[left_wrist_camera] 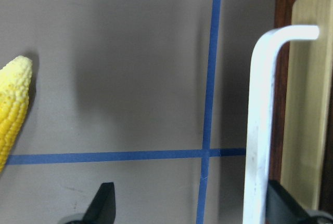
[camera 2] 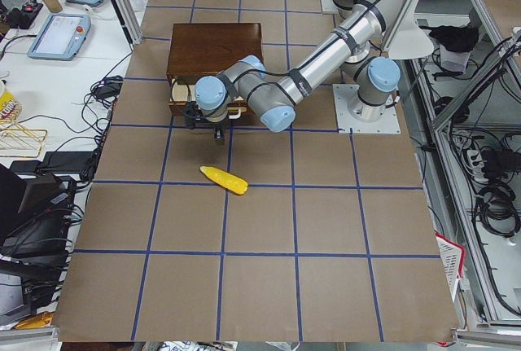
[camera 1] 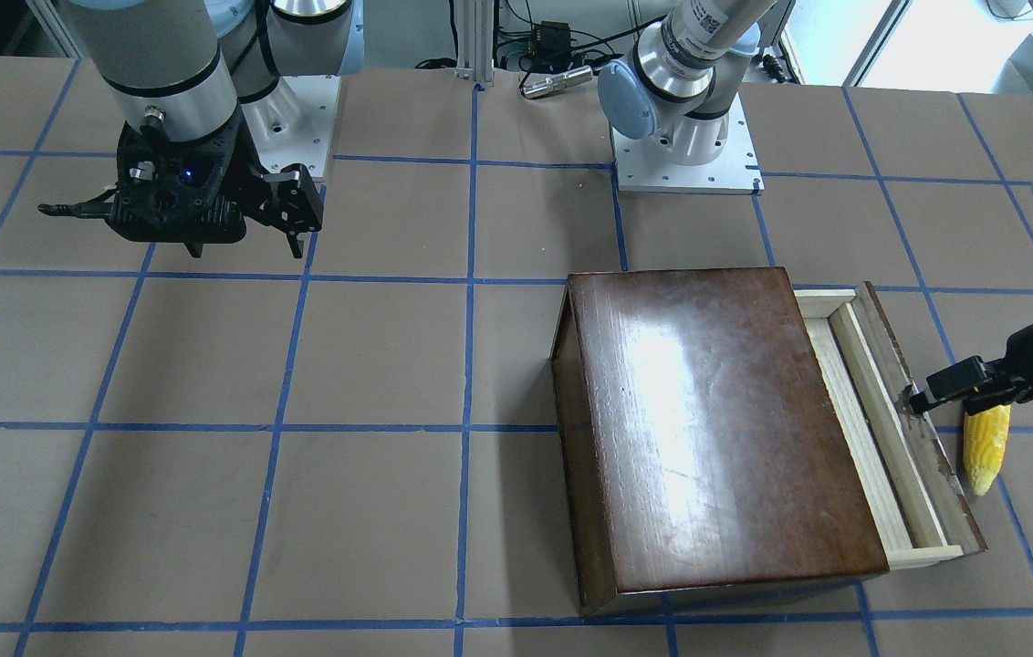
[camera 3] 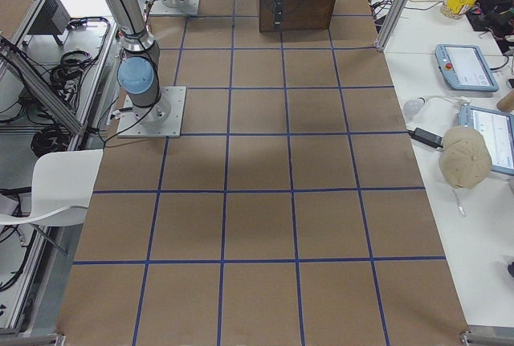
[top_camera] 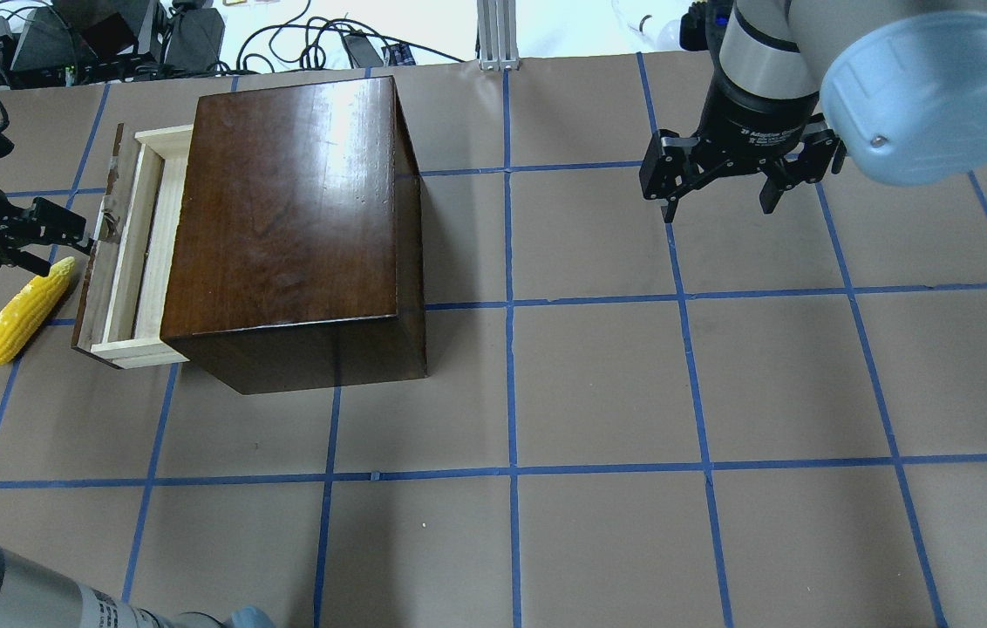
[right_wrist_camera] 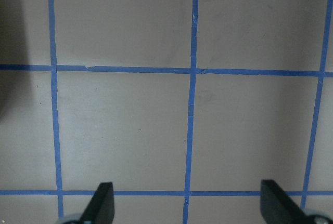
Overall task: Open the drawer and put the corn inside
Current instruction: 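Release the handle and move the left gripper down onto the corn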
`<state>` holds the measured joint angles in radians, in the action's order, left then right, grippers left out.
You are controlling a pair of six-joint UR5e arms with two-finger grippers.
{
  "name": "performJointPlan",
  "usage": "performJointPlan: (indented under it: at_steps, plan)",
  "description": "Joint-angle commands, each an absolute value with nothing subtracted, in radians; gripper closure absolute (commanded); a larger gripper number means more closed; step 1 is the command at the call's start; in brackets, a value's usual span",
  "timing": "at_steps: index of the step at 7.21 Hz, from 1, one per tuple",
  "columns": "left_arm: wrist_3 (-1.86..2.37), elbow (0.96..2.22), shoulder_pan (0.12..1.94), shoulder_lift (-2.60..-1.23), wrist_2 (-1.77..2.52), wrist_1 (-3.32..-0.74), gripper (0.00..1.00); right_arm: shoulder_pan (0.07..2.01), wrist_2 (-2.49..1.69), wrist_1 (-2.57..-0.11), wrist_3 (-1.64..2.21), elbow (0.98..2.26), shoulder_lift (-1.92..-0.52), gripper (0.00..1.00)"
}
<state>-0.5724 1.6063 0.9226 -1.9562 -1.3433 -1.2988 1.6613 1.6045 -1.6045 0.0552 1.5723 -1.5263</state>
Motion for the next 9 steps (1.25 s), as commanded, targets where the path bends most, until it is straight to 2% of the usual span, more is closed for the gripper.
performJointPlan:
  at_steps: [1,6,9]
  plan:
    - [-0.578,1.598,0.916,-1.956,-1.38,-1.299,0.0,1.661,1.605,-1.605,0.055,1.572,-1.526,0.0]
    - [-0.578,1.554,0.919,-1.921,-1.423,-1.319,0.0,1.661,1.605,-1.605,0.055,1.572,-1.526,0.0]
    - [-0.93,1.536,0.904,-1.945,-1.63,-1.31,0.0,1.661,1.605,-1.605,0.055,1.572,-1.526,0.0]
